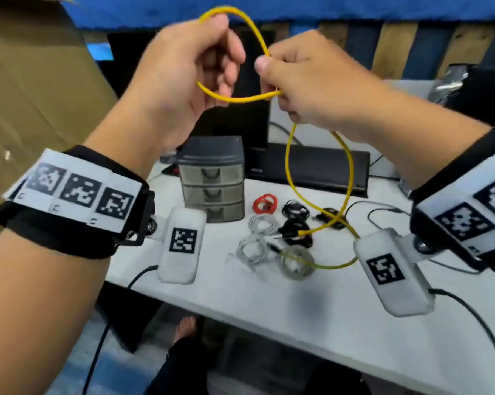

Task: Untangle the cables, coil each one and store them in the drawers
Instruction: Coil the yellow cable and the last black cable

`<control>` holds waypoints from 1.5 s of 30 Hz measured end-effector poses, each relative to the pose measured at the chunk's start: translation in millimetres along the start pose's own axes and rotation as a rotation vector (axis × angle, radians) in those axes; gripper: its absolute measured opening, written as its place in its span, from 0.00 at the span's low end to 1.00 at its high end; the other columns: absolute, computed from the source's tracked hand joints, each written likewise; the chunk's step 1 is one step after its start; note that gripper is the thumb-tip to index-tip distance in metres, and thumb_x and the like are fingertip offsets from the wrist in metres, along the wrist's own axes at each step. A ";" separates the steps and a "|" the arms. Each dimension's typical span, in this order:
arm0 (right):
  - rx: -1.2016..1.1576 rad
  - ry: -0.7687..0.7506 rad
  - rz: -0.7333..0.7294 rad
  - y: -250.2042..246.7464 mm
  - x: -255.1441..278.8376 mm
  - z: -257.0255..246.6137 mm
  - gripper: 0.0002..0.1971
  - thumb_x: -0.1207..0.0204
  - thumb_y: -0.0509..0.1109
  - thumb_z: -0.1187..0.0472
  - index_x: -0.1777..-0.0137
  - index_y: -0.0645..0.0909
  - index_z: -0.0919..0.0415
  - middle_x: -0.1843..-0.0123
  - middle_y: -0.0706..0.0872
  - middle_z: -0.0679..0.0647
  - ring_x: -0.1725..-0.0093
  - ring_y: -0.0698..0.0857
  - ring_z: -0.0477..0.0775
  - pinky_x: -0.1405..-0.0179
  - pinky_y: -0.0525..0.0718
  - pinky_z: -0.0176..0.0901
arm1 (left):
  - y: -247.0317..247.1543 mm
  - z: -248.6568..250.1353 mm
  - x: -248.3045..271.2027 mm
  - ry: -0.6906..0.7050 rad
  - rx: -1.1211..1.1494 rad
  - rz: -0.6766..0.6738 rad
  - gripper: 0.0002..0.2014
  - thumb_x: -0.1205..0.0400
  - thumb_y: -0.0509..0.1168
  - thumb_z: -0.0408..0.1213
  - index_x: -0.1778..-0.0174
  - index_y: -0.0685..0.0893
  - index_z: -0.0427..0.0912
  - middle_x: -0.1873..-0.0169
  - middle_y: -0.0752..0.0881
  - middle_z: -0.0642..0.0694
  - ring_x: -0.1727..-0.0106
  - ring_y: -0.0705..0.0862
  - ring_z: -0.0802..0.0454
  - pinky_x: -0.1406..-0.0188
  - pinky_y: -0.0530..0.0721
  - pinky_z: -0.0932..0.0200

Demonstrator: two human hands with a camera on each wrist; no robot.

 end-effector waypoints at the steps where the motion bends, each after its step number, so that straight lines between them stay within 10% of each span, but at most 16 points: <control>1: -0.102 0.008 -0.084 11.6 8.3 -7.1 0.19 0.10 0.59 0.54 0.64 0.77 0.58 0.80 0.73 0.45 0.79 0.72 0.45 0.74 0.70 0.40 | -6.2 3.1 15.6 0.001 -0.005 -0.032 0.19 0.07 0.52 0.41 0.60 0.82 0.42 0.72 0.78 0.49 0.70 0.74 0.55 0.69 0.73 0.62; 6: -0.457 0.120 -0.534 59.5 56.2 -18.7 0.17 0.08 0.57 0.54 0.55 0.80 0.60 0.66 0.85 0.62 0.60 0.92 0.68 0.69 0.87 0.45 | -20.4 4.3 82.5 -0.106 -0.045 -0.184 0.21 0.07 0.48 0.41 0.58 0.82 0.39 0.78 0.74 0.49 0.79 0.69 0.54 0.76 0.68 0.62; 14: -0.555 0.210 -0.797 108.7 100.8 -9.6 0.18 0.09 0.59 0.52 0.47 0.84 0.64 0.50 0.92 0.64 0.46 0.93 0.61 0.60 0.89 0.48 | -31.6 -15.1 139.6 -0.267 -0.025 -0.360 0.21 0.11 0.53 0.43 0.49 0.85 0.31 0.81 0.73 0.43 0.90 0.67 0.59 0.86 0.58 0.66; 25: -0.817 0.226 -0.110 75.8 104.7 20.6 0.18 0.09 0.57 0.58 0.63 0.76 0.58 0.64 0.90 0.56 0.65 0.88 0.56 0.59 0.83 0.46 | -56.9 -76.1 192.5 -0.479 0.063 -0.236 0.12 0.15 0.63 0.40 0.55 0.92 0.41 0.83 0.65 0.52 0.80 0.58 0.57 0.81 0.54 0.59; 35: -0.847 0.267 -0.163 69.3 116.1 4.7 0.19 0.08 0.54 0.57 0.60 0.75 0.58 0.67 0.86 0.59 0.71 0.83 0.59 0.71 0.79 0.43 | -58.7 -50.6 195.4 -0.494 0.213 -0.250 0.24 0.13 0.52 0.48 0.55 0.90 0.37 0.87 0.64 0.51 0.85 0.50 0.51 0.87 0.55 0.66; 40: -0.756 0.214 -0.149 56.9 109.9 -6.6 0.21 0.08 0.56 0.56 0.63 0.79 0.59 0.67 0.88 0.59 0.70 0.84 0.58 0.71 0.80 0.43 | -56.4 -36.3 185.8 -0.453 0.057 -0.183 0.19 0.12 0.53 0.45 0.37 0.85 0.41 0.84 0.69 0.44 0.86 0.53 0.55 0.87 0.59 0.71; 45: -0.637 0.142 -0.266 60.0 103.7 -22.8 0.22 0.10 0.60 0.55 0.66 0.81 0.60 0.66 0.81 0.59 0.72 0.70 0.51 0.75 0.64 0.41 | -56.9 -30.7 182.6 -0.489 -0.087 -0.151 0.19 0.14 0.55 0.47 0.40 0.87 0.41 0.81 0.76 0.34 0.87 0.56 0.55 0.89 0.61 0.70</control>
Point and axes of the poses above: each hand's wrist, its own x-axis away from the middle knuckle, its own y-axis out of the palm, z = x × y, the point moved 2 cm from there along -x, towards the middle knuckle
